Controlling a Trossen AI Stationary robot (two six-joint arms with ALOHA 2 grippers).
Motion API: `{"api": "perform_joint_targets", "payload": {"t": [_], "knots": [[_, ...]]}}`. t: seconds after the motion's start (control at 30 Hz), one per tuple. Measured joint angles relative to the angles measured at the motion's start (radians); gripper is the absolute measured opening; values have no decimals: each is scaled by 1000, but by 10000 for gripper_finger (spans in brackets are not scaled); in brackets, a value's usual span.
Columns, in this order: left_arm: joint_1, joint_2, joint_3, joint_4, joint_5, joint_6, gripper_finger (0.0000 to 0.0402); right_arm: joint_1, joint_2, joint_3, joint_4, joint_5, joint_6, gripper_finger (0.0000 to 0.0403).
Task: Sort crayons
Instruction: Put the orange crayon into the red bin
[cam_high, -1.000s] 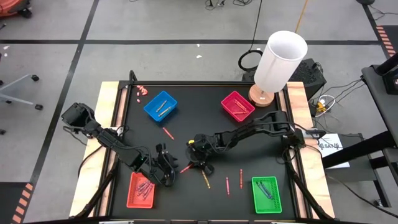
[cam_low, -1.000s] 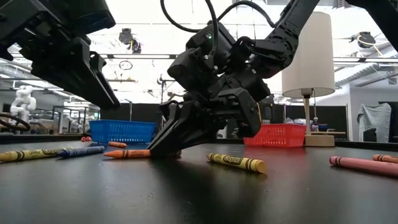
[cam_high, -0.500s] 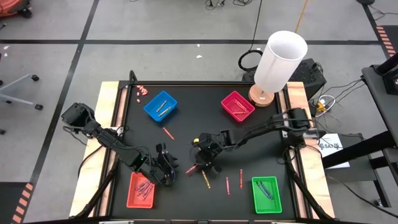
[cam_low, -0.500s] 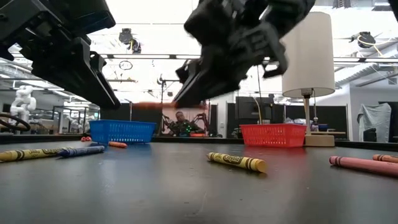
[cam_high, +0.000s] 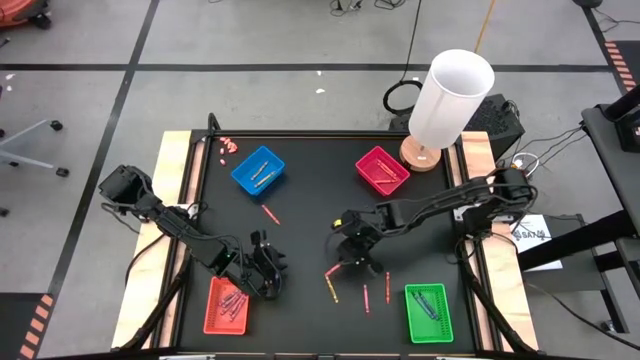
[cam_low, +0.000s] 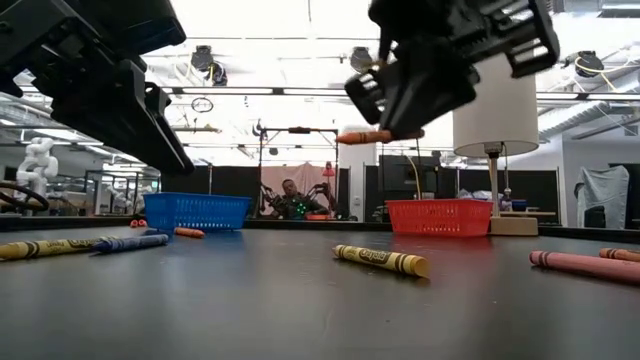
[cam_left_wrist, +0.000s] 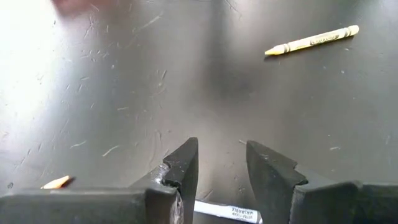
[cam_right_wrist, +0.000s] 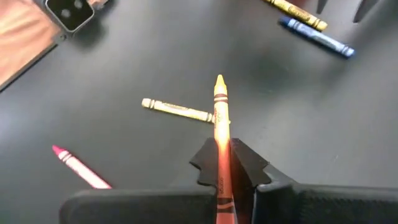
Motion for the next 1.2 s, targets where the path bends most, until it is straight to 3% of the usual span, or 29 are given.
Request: {"api": "perform_joint_targets", "payload": {"t": [0.17,0.37,0.53,0.73,1.2], "knots": [[0,0,0,5,0,1,134,-7,-29,-174,311,17,69,0],[2,0,0,15,0,29,134,7,-25,-326,686,206,154,0],[10,0,0,35,0,56,134,22,-25,-372,872,322,221,0],[23,0,0,60,-2,82,134,20,-28,-372,980,357,286,10],[28,0,0,59,-5,81,134,39,-188,-372,798,372,274,14]]}}
